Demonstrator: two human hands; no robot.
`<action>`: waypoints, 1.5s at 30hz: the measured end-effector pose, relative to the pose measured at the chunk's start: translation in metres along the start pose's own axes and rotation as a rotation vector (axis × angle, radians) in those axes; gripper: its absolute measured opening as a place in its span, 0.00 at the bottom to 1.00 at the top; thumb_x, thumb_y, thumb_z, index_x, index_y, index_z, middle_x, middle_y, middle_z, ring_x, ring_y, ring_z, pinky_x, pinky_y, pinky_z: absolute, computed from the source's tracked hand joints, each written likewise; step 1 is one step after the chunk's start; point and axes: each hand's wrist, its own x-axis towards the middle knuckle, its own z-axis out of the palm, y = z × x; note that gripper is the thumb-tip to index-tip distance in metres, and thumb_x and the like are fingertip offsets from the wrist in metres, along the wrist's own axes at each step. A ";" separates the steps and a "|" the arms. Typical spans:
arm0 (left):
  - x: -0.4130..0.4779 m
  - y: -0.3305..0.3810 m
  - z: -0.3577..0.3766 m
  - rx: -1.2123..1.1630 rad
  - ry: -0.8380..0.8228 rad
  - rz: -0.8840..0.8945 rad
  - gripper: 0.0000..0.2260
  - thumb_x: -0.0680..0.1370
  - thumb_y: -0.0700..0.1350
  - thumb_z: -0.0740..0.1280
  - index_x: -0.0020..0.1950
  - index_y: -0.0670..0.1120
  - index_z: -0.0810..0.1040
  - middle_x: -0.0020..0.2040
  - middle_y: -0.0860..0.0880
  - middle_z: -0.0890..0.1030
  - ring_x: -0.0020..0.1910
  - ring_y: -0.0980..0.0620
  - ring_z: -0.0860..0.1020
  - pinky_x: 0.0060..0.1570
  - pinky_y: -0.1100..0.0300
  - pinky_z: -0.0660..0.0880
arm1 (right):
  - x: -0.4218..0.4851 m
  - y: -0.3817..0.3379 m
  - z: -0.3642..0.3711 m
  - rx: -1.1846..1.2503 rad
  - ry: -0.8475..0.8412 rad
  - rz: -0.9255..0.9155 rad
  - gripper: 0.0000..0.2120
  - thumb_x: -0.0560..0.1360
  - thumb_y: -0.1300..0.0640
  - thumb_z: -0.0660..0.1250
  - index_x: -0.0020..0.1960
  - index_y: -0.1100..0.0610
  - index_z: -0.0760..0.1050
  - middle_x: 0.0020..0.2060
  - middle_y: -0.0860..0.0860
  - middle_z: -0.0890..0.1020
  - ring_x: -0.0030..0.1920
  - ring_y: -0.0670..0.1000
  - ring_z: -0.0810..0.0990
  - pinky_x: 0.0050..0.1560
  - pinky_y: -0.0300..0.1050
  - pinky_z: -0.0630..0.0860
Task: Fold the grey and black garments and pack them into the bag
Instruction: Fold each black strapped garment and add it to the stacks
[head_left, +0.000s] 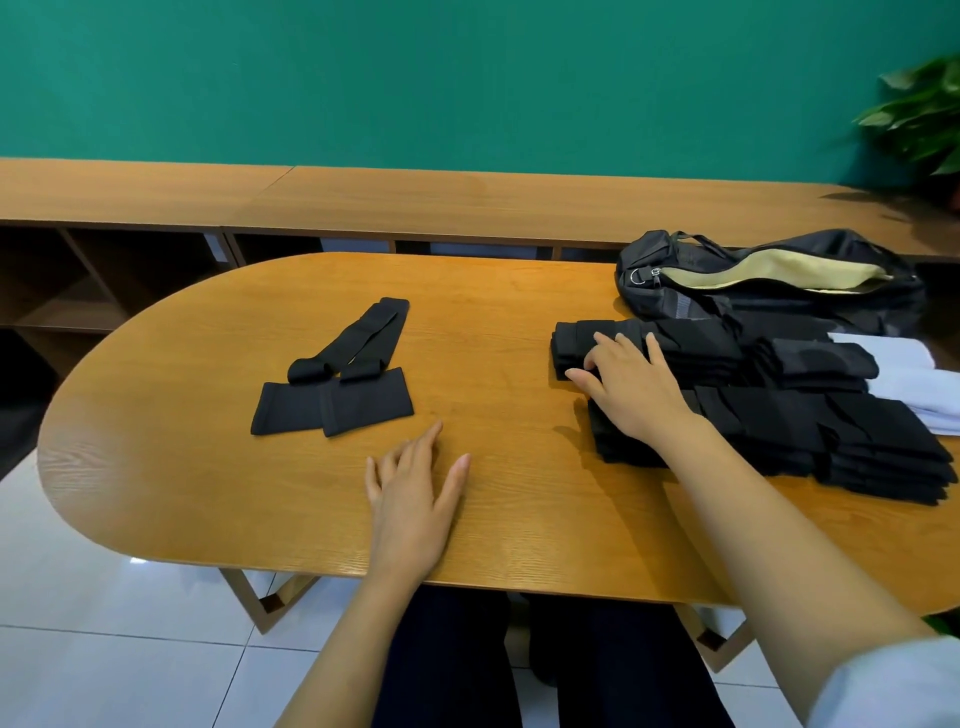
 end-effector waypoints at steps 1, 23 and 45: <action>0.000 0.000 -0.001 -0.021 0.004 -0.005 0.31 0.77 0.67 0.49 0.76 0.53 0.63 0.69 0.54 0.71 0.72 0.53 0.63 0.76 0.45 0.47 | -0.001 -0.007 -0.001 0.005 0.029 -0.026 0.25 0.81 0.39 0.49 0.65 0.54 0.72 0.76 0.52 0.62 0.77 0.54 0.54 0.76 0.57 0.43; 0.061 -0.092 -0.058 0.277 0.022 -0.265 0.27 0.83 0.59 0.47 0.78 0.47 0.60 0.78 0.49 0.60 0.78 0.51 0.51 0.74 0.41 0.37 | -0.012 -0.163 0.068 0.205 -0.077 -0.325 0.27 0.83 0.41 0.49 0.77 0.52 0.59 0.76 0.48 0.62 0.76 0.48 0.56 0.77 0.47 0.41; 0.051 -0.061 -0.044 0.359 0.333 0.021 0.13 0.81 0.49 0.60 0.61 0.46 0.78 0.58 0.47 0.79 0.62 0.46 0.73 0.72 0.45 0.56 | -0.058 -0.093 0.055 0.262 0.245 -0.208 0.17 0.81 0.46 0.56 0.62 0.51 0.76 0.58 0.45 0.78 0.61 0.45 0.74 0.73 0.47 0.58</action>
